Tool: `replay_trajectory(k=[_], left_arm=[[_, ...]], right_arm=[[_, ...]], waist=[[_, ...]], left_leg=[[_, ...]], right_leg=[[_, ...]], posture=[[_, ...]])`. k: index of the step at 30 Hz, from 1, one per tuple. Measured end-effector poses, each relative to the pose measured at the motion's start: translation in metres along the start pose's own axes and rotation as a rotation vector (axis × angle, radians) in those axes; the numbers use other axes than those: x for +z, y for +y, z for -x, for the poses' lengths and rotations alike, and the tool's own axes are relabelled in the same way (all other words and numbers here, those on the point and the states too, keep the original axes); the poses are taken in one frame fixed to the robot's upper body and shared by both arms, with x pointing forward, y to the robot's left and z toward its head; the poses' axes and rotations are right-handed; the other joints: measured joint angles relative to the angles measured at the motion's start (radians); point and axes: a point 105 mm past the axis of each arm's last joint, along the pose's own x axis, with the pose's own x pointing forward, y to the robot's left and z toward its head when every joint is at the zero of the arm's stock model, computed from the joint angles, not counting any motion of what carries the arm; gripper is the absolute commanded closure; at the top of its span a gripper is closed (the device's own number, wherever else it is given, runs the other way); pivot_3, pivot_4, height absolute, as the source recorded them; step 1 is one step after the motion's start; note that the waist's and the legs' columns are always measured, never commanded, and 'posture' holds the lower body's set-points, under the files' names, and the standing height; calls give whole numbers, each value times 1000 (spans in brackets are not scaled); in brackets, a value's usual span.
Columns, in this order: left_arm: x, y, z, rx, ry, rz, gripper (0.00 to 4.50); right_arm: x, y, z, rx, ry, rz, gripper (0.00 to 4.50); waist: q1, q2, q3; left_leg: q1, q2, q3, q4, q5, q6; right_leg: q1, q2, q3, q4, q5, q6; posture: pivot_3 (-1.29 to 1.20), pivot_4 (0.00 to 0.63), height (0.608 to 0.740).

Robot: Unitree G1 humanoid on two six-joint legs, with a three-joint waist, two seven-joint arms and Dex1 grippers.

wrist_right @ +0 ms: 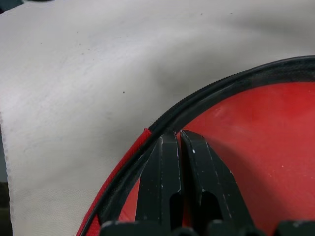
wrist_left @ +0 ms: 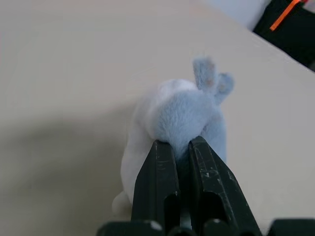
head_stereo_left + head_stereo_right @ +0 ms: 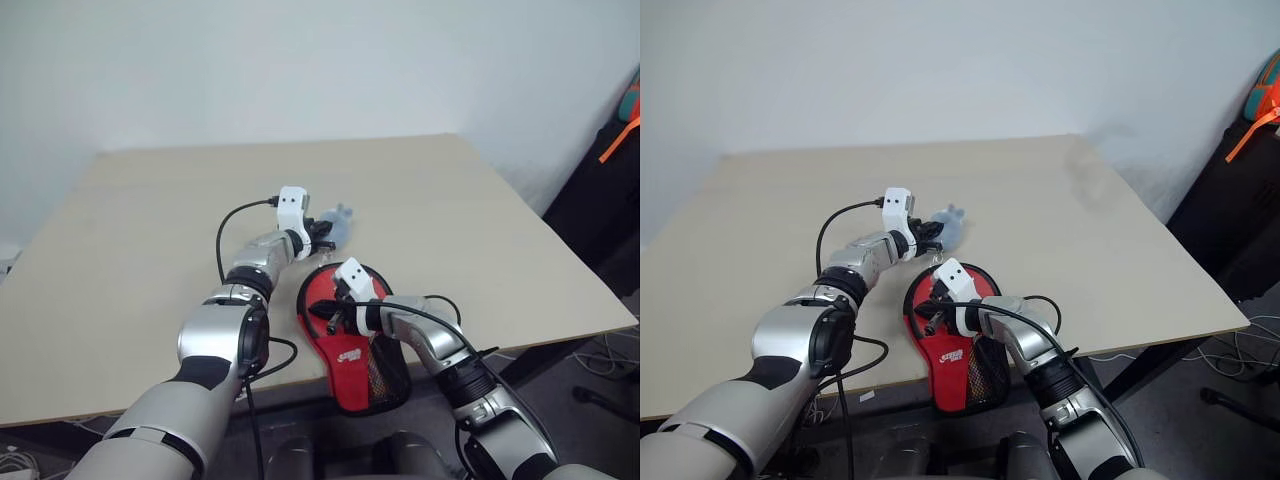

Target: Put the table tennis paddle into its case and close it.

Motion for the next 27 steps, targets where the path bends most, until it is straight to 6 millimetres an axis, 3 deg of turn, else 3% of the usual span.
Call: replay_trajectory(k=[14, 21, 27], left_arm=[[-3, -15, -8, -22, -26, 0, 4467], [-2, -42, -3, -280, -2, -95, 4467], [-5, -49, 15, -502, 38, -234, 4467]], right_arm=[[-1, 1, 2, -1, -2, -1, 4360], [-1, 2, 2, -1, -3, -2, 4360], [-1, 2, 2, 0, -2, -2, 4360]], waist=[[1, 0, 0], [0, 0, 0], [0, 0, 0]], left_leg=[[0, -1, -1, 0, 1, 1], [-1, -1, 0, 0, 1, 1], [0, 0, 0, 0, 1, 1]], right_leg=[[0, -1, 0, 0, 0, 0], [0, 0, 0, 0, 0, 0], [0, 0, 0, 0, 0, 0]], posture=[[0, 0, 706], [0, 0, 706], [0, 0, 706]])
